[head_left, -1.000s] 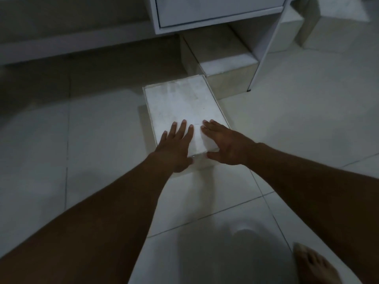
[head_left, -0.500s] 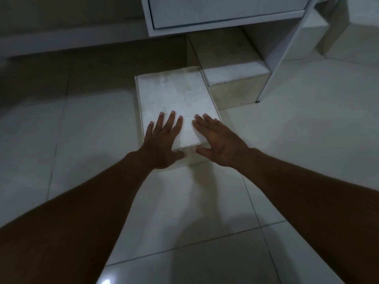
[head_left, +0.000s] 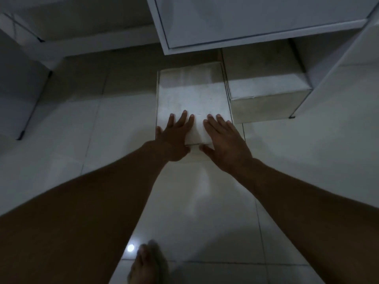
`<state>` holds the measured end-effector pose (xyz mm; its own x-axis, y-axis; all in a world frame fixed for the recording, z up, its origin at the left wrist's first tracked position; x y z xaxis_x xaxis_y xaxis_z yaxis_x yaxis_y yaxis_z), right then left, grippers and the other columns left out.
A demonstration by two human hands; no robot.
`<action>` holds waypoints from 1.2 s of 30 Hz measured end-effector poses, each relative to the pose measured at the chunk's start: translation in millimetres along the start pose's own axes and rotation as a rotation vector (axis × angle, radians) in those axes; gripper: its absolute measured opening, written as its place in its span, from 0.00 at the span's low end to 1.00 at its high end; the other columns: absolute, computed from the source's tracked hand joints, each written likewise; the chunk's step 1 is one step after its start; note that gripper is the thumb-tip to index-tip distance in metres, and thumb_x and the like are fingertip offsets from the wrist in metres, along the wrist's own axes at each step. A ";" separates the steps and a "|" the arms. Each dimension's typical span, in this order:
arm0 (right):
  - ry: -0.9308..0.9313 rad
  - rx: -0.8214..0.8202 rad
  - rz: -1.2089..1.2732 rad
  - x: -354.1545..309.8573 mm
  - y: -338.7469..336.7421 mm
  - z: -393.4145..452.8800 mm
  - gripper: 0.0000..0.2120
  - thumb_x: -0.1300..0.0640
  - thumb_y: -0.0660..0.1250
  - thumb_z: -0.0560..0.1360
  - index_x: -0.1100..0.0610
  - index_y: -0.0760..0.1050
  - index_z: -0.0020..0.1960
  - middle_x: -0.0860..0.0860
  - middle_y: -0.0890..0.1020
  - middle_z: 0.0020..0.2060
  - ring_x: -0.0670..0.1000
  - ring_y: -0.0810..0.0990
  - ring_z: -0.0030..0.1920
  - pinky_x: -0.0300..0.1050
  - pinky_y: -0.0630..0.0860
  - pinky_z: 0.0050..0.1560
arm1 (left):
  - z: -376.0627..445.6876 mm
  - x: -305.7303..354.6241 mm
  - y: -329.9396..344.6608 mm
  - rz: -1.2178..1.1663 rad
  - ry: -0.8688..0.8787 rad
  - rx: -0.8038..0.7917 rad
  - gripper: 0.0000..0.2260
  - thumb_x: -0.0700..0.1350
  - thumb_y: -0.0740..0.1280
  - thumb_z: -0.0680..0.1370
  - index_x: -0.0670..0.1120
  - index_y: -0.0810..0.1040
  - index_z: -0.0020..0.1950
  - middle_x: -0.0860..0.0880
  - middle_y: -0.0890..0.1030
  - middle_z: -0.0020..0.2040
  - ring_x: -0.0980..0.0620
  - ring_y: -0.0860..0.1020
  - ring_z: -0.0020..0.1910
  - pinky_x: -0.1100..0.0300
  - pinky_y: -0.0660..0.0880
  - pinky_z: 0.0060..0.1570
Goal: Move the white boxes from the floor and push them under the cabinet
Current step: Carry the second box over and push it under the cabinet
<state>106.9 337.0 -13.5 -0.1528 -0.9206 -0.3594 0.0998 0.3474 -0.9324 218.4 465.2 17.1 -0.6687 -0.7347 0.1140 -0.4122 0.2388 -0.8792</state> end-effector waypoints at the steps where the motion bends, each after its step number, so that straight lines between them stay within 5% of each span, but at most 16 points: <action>1: -0.012 0.009 -0.004 1.4 1.3 4.0 0.34 0.44 0.60 0.80 0.59 0.52 0.78 0.55 0.52 0.78 0.53 0.47 0.78 0.46 0.41 0.75 | 4.1 -2.8 -0.8 0.001 0.003 0.001 0.42 0.50 0.66 0.79 0.54 0.36 0.79 0.53 0.34 0.79 0.44 0.36 0.77 0.35 0.43 0.72; 6: -0.053 0.115 -0.008 19.1 -4.0 18.8 0.33 0.45 0.68 0.76 0.63 0.64 0.74 0.59 0.65 0.74 0.55 0.59 0.76 0.44 0.47 0.74 | 25.2 2.3 10.0 -0.009 -0.003 0.167 0.43 0.63 0.62 0.76 0.53 0.37 0.79 0.52 0.35 0.79 0.43 0.34 0.77 0.32 0.41 0.70; 9: -0.029 0.183 -0.066 31.0 -5.8 25.0 0.40 0.41 0.71 0.73 0.66 0.64 0.73 0.61 0.66 0.73 0.57 0.59 0.76 0.52 0.52 0.75 | 36.6 -1.3 14.8 -0.029 0.004 0.241 0.45 0.69 0.60 0.74 0.53 0.38 0.79 0.52 0.36 0.79 0.43 0.34 0.77 0.32 0.39 0.70; 13: 0.184 0.163 -0.283 54.7 -17.4 41.5 0.61 0.19 0.56 0.63 0.65 0.50 0.77 0.62 0.52 0.77 0.58 0.46 0.78 0.63 0.45 0.75 | 55.6 -10.1 7.5 -0.032 0.006 0.254 0.45 0.69 0.61 0.73 0.56 0.37 0.78 0.55 0.35 0.79 0.45 0.33 0.76 0.34 0.37 0.70; 17: 0.325 0.071 -0.339 77.2 -23.9 59.5 0.69 0.13 0.46 0.55 0.64 0.44 0.78 0.61 0.48 0.78 0.58 0.43 0.78 0.63 0.43 0.75 | 74.8 -13.4 -0.2 -0.033 0.011 0.272 0.45 0.69 0.61 0.74 0.55 0.37 0.79 0.54 0.35 0.79 0.45 0.33 0.76 0.34 0.36 0.69; 36: 0.443 0.177 -0.328 73.7 -7.0 82.8 0.58 0.17 0.41 0.65 0.62 0.48 0.78 0.60 0.52 0.78 0.57 0.50 0.77 0.61 0.48 0.75 | 118.4 -27.4 -27.1 -0.001 0.036 0.288 0.44 0.67 0.62 0.75 0.55 0.37 0.78 0.53 0.35 0.79 0.45 0.33 0.76 0.34 0.36 0.69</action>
<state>176.3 252.0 -30.3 -0.5964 -0.7996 -0.0701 0.1350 -0.0139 -0.9907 321.1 403.6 -17.0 -0.6921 -0.7107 0.1263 -0.2231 0.0442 -0.9738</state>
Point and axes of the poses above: each hand's wrist, its own z-axis towards the middle knuckle, its own y-axis out of the palm, x = y × z, the point moved 1 cm from there along z, towards the middle knuckle
